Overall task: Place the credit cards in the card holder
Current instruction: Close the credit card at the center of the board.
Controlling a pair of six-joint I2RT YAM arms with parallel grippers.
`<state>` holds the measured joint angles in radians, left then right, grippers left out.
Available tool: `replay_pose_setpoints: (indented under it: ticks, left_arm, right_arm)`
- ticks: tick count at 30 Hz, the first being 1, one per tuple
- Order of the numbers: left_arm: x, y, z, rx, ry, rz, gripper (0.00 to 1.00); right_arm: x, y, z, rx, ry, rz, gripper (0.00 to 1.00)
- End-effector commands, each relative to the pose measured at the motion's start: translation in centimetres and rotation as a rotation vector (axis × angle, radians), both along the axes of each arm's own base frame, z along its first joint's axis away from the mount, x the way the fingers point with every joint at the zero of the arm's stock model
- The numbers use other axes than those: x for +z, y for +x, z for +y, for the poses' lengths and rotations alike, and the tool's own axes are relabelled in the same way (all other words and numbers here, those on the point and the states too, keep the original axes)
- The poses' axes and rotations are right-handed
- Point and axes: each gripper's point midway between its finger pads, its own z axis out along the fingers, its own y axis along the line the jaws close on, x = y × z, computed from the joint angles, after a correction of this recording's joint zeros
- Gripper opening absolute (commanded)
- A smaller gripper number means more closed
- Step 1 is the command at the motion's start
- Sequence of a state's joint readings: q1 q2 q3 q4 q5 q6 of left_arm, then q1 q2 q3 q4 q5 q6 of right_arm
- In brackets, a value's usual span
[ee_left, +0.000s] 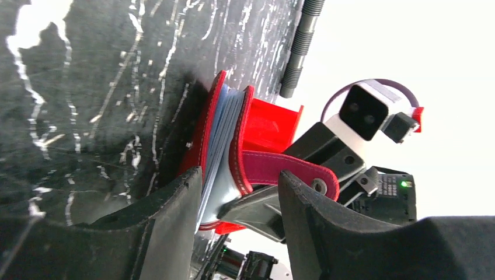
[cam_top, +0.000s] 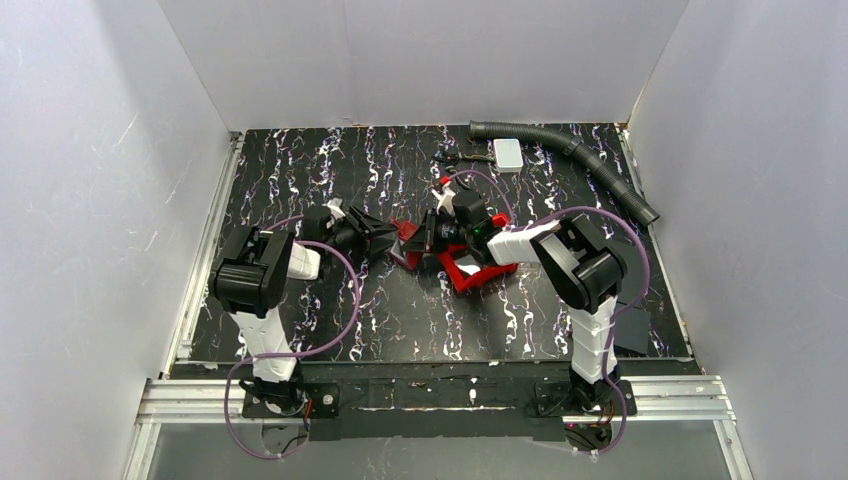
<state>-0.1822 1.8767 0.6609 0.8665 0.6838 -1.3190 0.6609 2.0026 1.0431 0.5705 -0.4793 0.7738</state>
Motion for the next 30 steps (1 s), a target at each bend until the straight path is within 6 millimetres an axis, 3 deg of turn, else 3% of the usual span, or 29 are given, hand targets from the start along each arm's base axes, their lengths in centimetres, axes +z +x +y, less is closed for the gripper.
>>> replay_pose_setpoints:
  ticks: [1,8,12,19,27,30]
  left_arm:
    - [2.9,-0.9,-1.6,-0.048,-0.098,-0.044,0.49]
    - [2.1,-1.7,-1.3,-0.037,-0.106,-0.018,0.49]
    - [2.4,-2.2,0.1,0.002,-0.097,-0.019,0.51]
    - [1.5,-4.6,3.4,-0.028,0.035,0.017,0.56]
    - [2.3,-5.7,3.6,-0.217,0.295,-0.024,0.66]
    - [2.1,-5.7,2.6,-0.31,0.418,-0.041,0.7]
  right_arm:
    - [-0.3,-0.6,-0.6,0.002,-0.079,0.0,0.19]
    - [-0.1,-1.1,-1.4,0.016,-0.248,-0.086,0.51]
    - [0.3,-1.6,-0.9,0.094,-0.354,-0.191,0.64]
    - [2.6,-1.6,-1.5,0.114,-0.436,-0.227,0.7]
    - [5.5,2.0,-4.1,-0.09,-0.451,-0.088,0.73]
    - [6.2,4.0,-4.9,-0.119,-0.431,-0.067,0.74]
